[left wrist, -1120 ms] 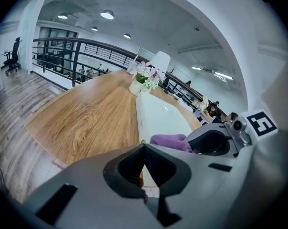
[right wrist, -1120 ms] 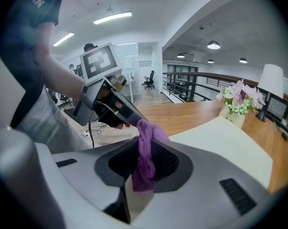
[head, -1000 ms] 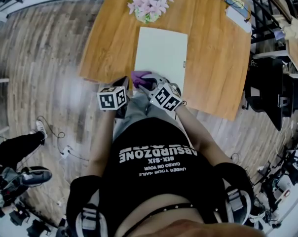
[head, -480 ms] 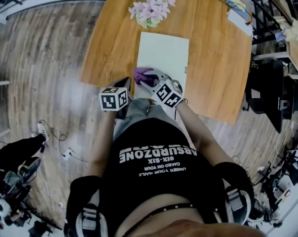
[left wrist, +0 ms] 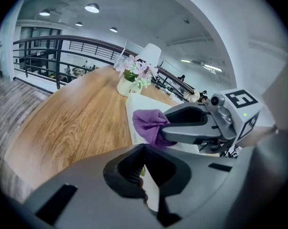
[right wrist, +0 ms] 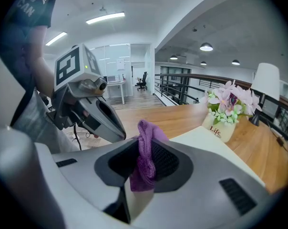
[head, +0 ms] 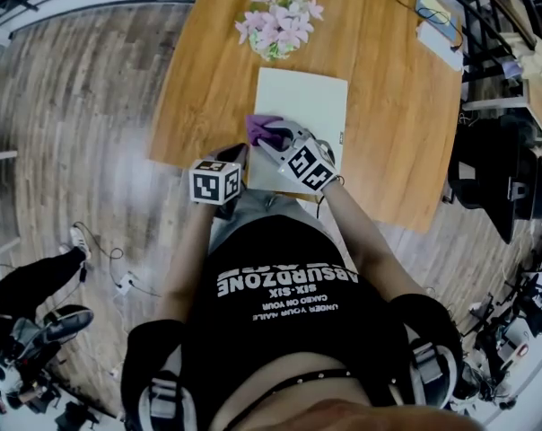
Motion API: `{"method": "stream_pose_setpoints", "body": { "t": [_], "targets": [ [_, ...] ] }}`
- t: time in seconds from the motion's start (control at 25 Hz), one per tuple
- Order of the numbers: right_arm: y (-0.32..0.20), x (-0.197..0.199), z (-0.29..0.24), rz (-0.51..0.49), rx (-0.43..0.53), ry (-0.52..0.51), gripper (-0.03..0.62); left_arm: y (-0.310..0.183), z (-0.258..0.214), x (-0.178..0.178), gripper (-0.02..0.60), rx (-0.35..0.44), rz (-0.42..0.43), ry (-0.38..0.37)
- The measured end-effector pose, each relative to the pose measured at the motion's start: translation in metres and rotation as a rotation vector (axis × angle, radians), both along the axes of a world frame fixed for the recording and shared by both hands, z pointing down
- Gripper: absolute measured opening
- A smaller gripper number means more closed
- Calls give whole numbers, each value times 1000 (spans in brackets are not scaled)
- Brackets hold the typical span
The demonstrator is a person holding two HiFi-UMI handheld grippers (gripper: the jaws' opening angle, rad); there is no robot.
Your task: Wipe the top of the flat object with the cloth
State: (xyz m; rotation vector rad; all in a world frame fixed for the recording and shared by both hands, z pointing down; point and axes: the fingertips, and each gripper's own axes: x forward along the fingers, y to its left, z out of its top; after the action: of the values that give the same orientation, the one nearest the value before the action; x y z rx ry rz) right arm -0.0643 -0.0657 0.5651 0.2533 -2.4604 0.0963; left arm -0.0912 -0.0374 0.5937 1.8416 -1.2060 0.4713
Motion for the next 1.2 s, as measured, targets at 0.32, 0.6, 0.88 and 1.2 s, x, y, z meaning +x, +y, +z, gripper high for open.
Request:
{"method": "stream_pose_setpoints", "body": {
  "t": [0.32,0.6,0.88,1.2],
  "targets": [
    [-46,-8,0,51,27,-4,98,-18,-2,2,14,3,30,4],
    [-80,-15,1,102,41,-5,98,-31,-2,9,14,4,67,8],
    [-118,-19,2,159,61,-4,98,-41,-1,17,14,6,113,-8],
    [-131,-20,10,210,48,-74,97,-49,13,18,14,-34,128,-12]
  ]
}}
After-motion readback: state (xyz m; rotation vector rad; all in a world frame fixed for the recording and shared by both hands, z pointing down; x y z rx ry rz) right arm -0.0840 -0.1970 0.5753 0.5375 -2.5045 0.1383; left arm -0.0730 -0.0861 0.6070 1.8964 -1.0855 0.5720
